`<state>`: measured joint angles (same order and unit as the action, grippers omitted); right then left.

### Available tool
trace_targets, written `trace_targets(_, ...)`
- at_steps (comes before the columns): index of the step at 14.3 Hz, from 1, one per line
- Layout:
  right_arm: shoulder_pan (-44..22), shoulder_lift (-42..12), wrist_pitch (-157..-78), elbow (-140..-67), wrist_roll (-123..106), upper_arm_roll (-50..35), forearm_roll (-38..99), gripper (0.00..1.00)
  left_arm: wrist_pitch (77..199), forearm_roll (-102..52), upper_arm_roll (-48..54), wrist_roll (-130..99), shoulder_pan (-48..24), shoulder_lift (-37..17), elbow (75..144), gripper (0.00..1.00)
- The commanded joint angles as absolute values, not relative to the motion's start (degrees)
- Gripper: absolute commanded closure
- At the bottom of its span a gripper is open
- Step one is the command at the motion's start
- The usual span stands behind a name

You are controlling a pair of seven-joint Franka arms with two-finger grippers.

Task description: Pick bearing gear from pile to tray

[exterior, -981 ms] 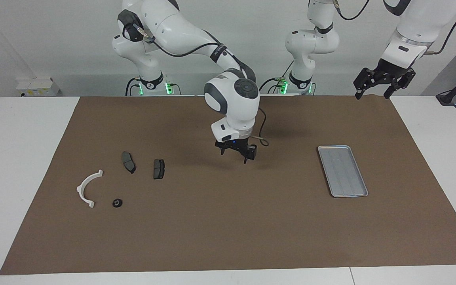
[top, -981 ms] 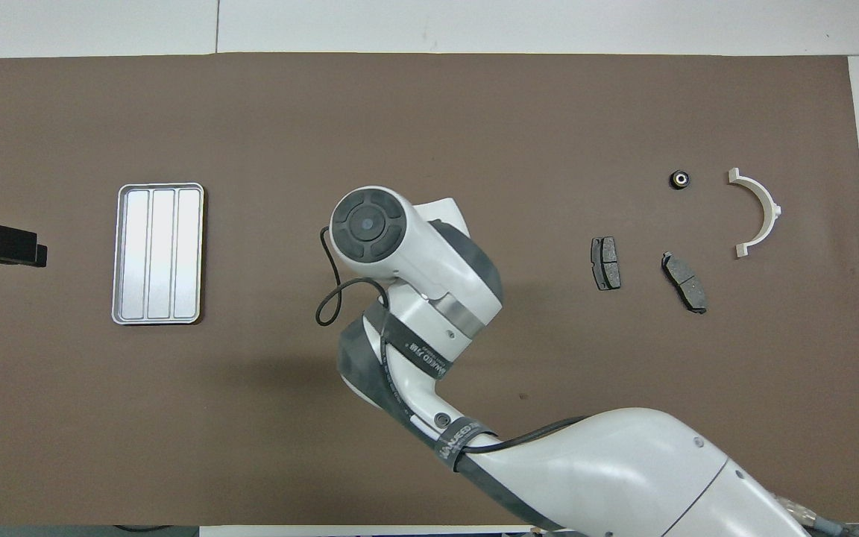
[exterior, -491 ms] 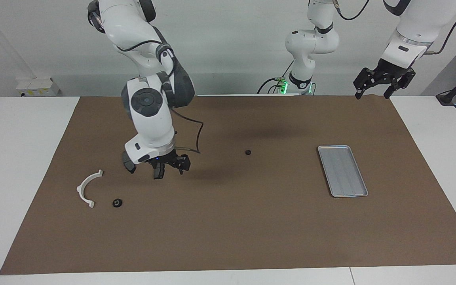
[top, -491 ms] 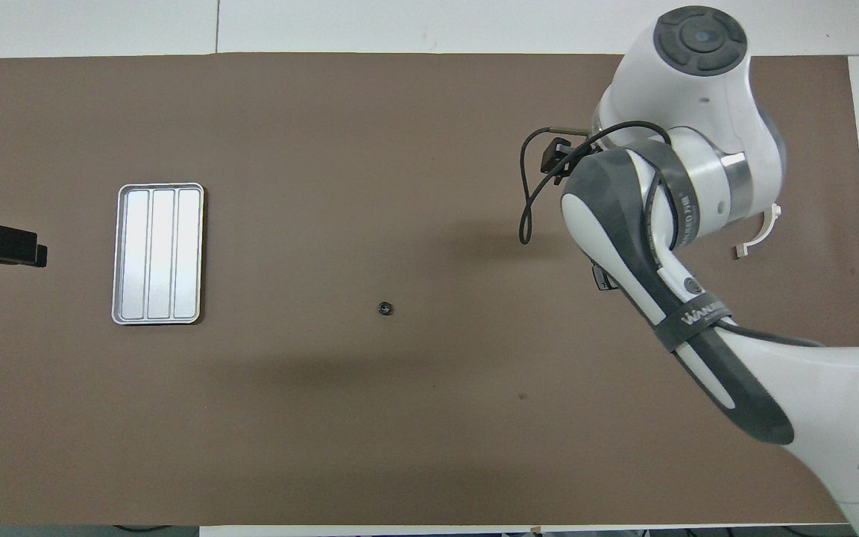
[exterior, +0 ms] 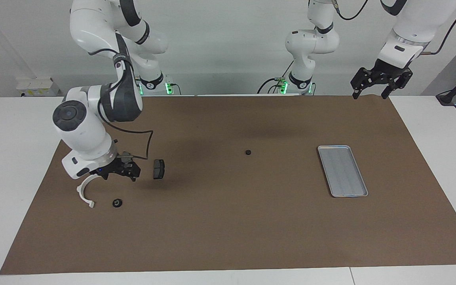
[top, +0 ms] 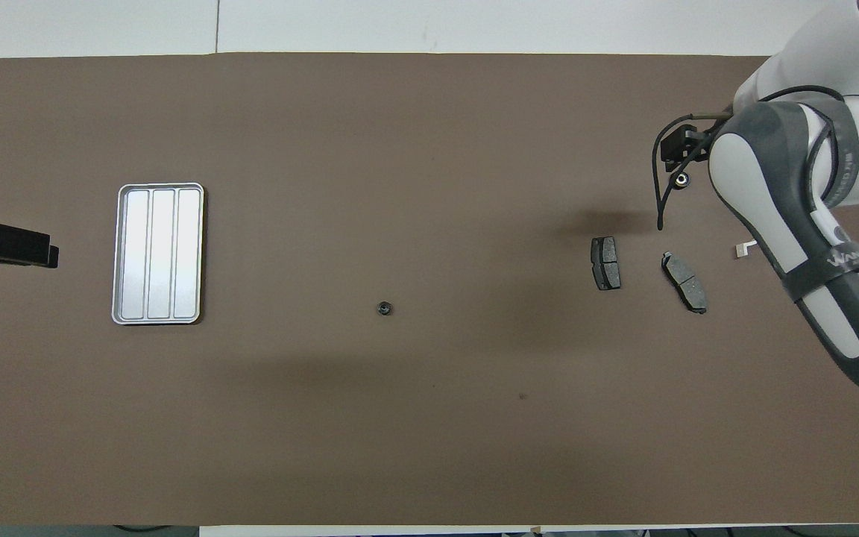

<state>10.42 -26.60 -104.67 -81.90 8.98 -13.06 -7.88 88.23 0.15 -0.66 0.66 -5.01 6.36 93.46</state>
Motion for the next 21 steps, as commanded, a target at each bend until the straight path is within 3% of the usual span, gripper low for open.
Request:
trace_targets(1, 12.03, -25.84, -105.73, -82.79, 8.09, -13.89, -7.21, 0.00, 88.59, -0.70, -1.05, -3.05, -5.54, 10.10, 95.45, 0.00)
trace_targets(3, 13.18, -25.84, -105.73, -82.79, 8.44, -13.89, -7.21, 0.00, 88.42, -0.88, -0.53, -9.30, -8.24, 10.89, 97.02, 0.00)
trace_targets(6, 13.80, -25.49, -106.69, -84.02, 8.70, -13.62, -8.61, 0.00, 91.73, -0.79, 0.61, -9.67, -13.61, 15.36, 105.79, 0.00)
trace_targets(8, 16.07, -23.74, -115.61, -89.96, 8.79, -13.54, -9.58, 0.00, 99.02, -0.79, 2.10, -13.69, -16.94, 17.48, 112.73, 0.00)
trace_targets(11, 17.31, -22.15, -127.42, -98.34, 14.82, -13.36, -11.41, 0.00, 108.86, -0.79, 2.55, -19.15, -23.80, 15.48, 119.94, 0.00)
trace_targets(17, 16.61, -26.45, -129.10, -97.82, 30.74, -13.71, -12.74, 0.00, 124.43, 2.18, 2.55, -30.65, -32.42, 0.72, 122.43, 0.00)
trace_targets(21, 16.35, -28.47, -129.64, -97.12, 34.19, -13.80, -11.87, 0.00, 125.77, 4.83, 2.55, -34.97, -35.77, -6.93, 118.66, 0.00)
